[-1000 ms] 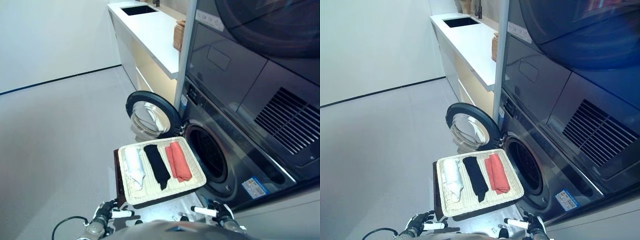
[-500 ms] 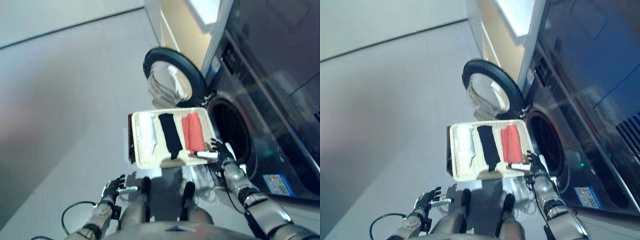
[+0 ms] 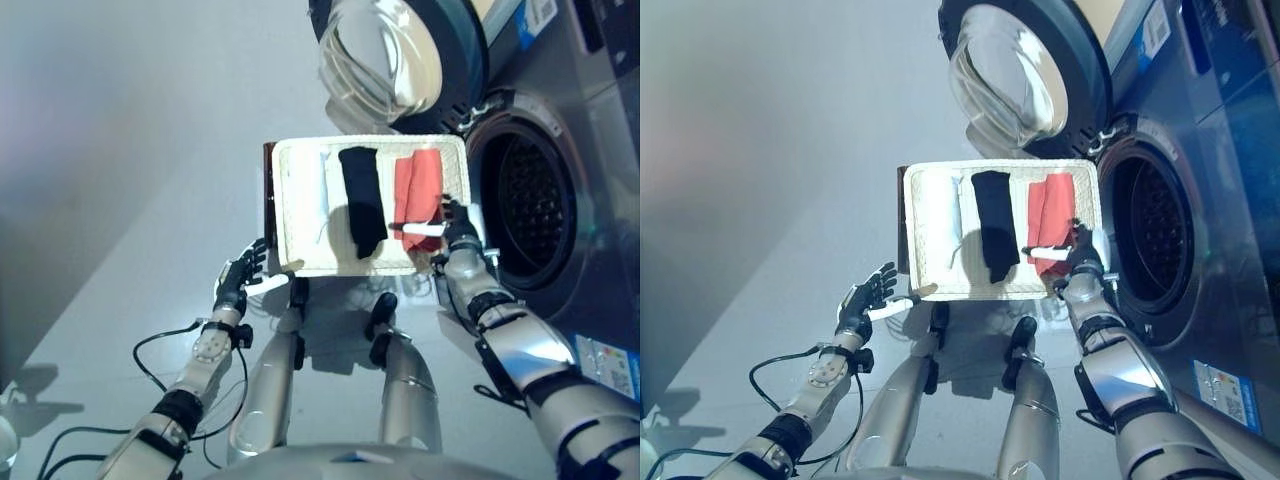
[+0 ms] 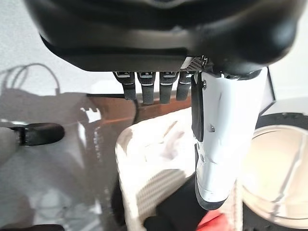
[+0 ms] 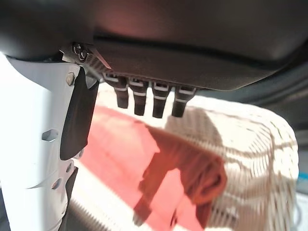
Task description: Pick up the clothes and place them into the washing machine
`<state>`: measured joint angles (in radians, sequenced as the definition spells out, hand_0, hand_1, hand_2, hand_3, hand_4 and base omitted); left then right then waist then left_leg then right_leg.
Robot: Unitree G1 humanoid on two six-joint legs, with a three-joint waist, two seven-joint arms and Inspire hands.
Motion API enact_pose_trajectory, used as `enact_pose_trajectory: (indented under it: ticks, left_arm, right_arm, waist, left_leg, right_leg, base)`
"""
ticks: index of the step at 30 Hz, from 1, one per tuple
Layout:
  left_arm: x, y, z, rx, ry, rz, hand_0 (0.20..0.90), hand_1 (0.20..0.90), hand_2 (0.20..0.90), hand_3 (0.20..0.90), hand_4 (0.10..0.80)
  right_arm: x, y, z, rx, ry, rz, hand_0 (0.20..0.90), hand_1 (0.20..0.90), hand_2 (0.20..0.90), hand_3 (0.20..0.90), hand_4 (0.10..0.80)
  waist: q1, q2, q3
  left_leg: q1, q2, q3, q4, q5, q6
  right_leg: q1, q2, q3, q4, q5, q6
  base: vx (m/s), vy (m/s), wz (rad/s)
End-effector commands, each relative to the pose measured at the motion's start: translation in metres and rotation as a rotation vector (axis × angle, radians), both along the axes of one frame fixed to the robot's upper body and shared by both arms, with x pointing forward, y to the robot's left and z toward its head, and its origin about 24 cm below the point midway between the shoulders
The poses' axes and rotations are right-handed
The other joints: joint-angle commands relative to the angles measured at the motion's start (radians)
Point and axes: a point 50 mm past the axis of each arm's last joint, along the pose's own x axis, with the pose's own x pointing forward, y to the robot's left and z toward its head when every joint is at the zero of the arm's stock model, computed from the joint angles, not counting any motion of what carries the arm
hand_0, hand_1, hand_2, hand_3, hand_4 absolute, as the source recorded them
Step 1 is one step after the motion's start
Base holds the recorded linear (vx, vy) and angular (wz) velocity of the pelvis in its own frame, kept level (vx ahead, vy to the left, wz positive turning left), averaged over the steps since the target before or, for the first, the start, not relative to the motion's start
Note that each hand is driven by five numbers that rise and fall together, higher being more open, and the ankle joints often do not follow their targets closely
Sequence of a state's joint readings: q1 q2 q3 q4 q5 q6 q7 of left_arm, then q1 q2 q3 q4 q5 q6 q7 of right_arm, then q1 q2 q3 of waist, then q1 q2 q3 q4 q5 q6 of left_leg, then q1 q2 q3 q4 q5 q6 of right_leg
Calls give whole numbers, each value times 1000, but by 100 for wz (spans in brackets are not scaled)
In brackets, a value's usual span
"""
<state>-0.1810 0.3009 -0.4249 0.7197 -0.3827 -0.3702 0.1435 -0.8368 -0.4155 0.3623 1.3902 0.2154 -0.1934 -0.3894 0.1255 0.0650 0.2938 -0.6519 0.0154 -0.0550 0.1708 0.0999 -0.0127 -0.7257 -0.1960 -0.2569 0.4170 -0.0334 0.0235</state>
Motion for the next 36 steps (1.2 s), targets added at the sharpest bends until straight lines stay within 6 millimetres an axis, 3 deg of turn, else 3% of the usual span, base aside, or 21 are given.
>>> enact_pose_trajectory:
  ticks: [1,9,15,24,26,28,29,36]
  left_arm:
    - [-4,3,5,40,-55,-15,900,900,900,900,800]
    - [-4,3,0,34,-29,17,900,900,900,900,800]
    - [-1,0,12,-2,-93,9,900,900,900,900,800]
    - [10,-12,51,-27,-288,-41,900,900,900,900,800]
    - [12,-15,62,-38,-332,-52,900,900,900,900,800]
    - [13,-15,69,-45,-365,-52,900,900,900,900,800]
    - [13,-16,72,-55,-378,-57,900,900,900,900,800]
    - [12,-25,68,-51,-355,-86,900,900,900,900,800]
  right_arm:
    - [8,-19,34,-120,-109,-45,900,900,900,900,800]
    - [11,-17,38,-151,-107,-33,900,900,900,900,800]
    - [13,-24,50,-169,-143,-67,900,900,900,900,800]
    - [15,-41,77,-225,-204,-154,900,900,900,900,800]
    - [14,-45,78,-230,-194,-161,900,900,900,900,800]
    - [16,-47,84,-250,-202,-166,900,900,900,900,800]
    - [16,-46,85,-267,-196,-159,900,900,900,900,800]
    - [19,-50,101,-329,-204,-167,900,900,900,900,800]
  waist:
    - [9,13,-10]
    - [8,30,12]
    - [14,51,28]
    - [25,73,45]
    - [32,80,38]
    - [34,83,42]
    - [39,87,41]
    - [59,112,65]
  left_leg:
    - [-13,-11,22,137,-145,-47]
    - [-15,-28,22,118,-139,-39]
    - [-46,-35,21,115,-132,-40]
    - [-145,-46,27,174,-145,-36]
    - [-150,-48,22,185,-184,-39]
    - [-171,-51,30,172,-146,-34]
    - [-166,-49,23,176,-180,-38]
    - [-199,-55,8,158,-159,-39]
  right_leg:
    - [93,6,66,-100,17,69]
    - [88,9,79,-122,28,68]
    - [59,4,80,-126,33,65]
    - [-28,-7,94,-90,33,59]
    - [-37,-9,101,-72,1,67]
    - [-56,-14,98,-87,36,59]
    - [-53,-14,105,-79,7,68]
    - [-75,-19,99,-95,13,70]
  base:
    - [28,65,-4]
    - [4,36,-4]
    - [3,19,-1]
    - [11,30,-1]
    - [117,33,3]
    - [-38,54,5]
    - [16,36,4]
    - [18,1,2]
